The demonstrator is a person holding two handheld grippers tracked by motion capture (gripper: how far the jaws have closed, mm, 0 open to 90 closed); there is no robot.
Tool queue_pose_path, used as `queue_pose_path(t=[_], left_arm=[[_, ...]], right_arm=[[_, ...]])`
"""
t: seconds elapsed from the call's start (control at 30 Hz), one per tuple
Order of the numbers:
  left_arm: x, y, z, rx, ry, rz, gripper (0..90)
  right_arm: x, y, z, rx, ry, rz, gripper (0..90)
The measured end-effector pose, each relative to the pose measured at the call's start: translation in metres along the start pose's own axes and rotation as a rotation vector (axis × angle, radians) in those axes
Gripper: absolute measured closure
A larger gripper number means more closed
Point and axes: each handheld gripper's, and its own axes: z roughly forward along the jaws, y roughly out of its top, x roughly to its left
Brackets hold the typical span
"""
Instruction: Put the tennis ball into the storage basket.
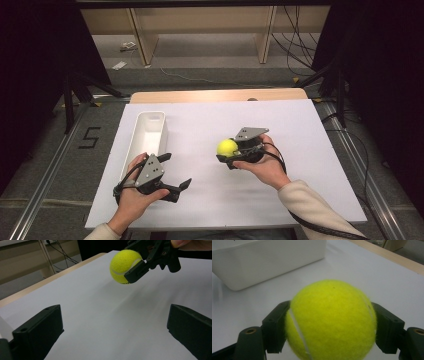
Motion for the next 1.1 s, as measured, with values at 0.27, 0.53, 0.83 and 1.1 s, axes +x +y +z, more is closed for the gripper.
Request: queue_pose_path(t=[0.27,0.53,0.83,1.1], left_arm=[[0.0,0.0,0.0,0.0,0.0,0.0,0.0],[0.0,0.0,0.0,-0.001,0.001,-0.001,0.0],[0.0,0.0,0.0,-0.002,0.0,-0.001,0.0],[0.0,0.0,0.0,-0.002,0.0,-0.001,0.0]], right_arm=[[0.0,0.003,0.002,-0.006,0.004,-0.001,26.0],[0.001,0.006,0.003,-0.01,0.007,-0.001,26.1],[0.003,0.01,0.007,-0.015,0.011,-0.007,26.0],[0.004,0.013,0.009,-0.02,0.015,-0.01,26.0]])
